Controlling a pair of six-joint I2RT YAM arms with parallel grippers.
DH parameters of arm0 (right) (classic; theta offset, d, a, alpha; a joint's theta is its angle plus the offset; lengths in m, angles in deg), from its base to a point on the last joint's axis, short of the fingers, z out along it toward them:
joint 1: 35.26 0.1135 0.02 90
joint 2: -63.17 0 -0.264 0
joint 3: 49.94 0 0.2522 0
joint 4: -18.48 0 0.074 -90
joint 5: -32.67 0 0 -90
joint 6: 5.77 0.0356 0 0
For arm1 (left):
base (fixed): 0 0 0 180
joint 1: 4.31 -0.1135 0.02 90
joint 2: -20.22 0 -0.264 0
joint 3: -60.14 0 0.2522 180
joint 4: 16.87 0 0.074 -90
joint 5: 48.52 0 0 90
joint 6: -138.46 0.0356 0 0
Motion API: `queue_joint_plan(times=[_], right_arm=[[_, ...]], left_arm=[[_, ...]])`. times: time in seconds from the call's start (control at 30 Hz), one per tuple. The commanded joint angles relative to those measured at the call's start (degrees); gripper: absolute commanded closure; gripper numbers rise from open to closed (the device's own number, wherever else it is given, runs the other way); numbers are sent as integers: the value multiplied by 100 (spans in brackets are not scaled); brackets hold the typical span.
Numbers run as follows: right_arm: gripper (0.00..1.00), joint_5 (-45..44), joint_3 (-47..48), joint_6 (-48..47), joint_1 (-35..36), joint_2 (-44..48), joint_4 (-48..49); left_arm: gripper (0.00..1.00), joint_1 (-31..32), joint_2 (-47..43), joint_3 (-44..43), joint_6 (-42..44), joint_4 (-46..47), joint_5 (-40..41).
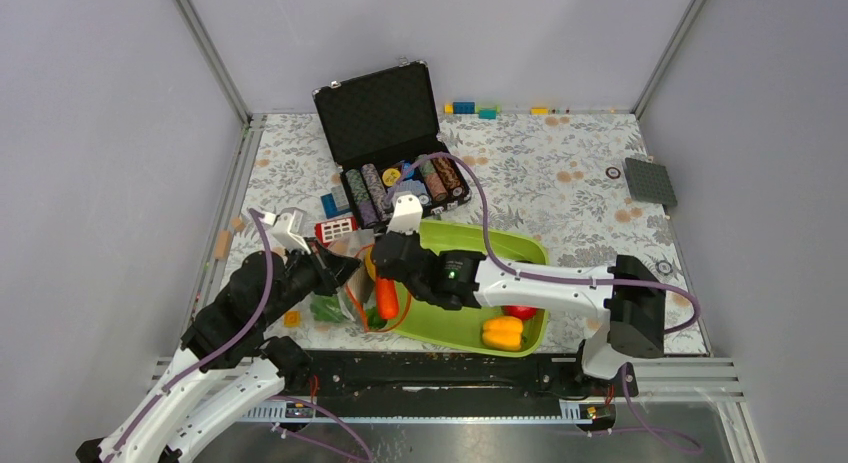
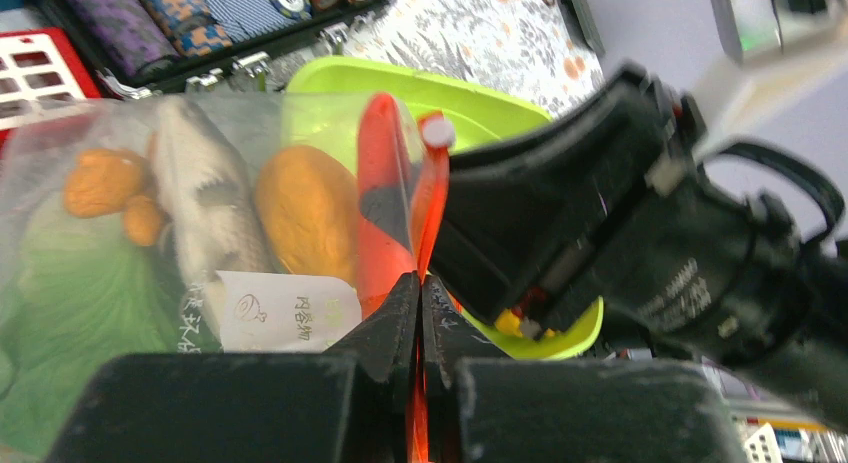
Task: Place the food in the zip-top bag and seal the zipper
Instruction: Place the fake vegetable in the zipper food storage bag.
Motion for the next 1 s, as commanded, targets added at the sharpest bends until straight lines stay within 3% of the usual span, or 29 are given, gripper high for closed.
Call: queue_joint_plan(times=[0.0, 0.13, 0.27, 0.4, 0.47, 0.53, 0.67, 0.8, 0.97], right_arm=[[96, 232, 514, 755, -343, -236, -653], [89, 669, 752, 598, -388, -261, -610], [61, 1004, 504, 161, -388, 37, -254], [34, 1581, -263, -733, -388, 783, 701], [15, 1794, -553, -1195, -388, 1133, 1006], [1, 2041, -753, -1514, -391, 1425, 1034], [0, 2505, -1003, -1841, -487, 1926, 681], [0, 3001, -1010, -1710, -935, 2301, -860], [0, 2687, -1278, -1005, -1653, 2600, -2777]], left_arm=[[100, -1, 0, 13, 147, 426, -916], [100, 7, 26, 51, 88, 340, -792], [100, 6, -46, 36, -14, 361, -204], [100, 5, -148, 2, -115, 420, 476], [100, 5, -178, 17, -153, 524, 758], [100, 7, -179, 56, -171, 650, 926], [100, 5, -53, -2, -109, 676, 1185], [100, 7, -28, -80, 59, 648, 1340], [100, 6, -44, -20, 138, 644, 1295]])
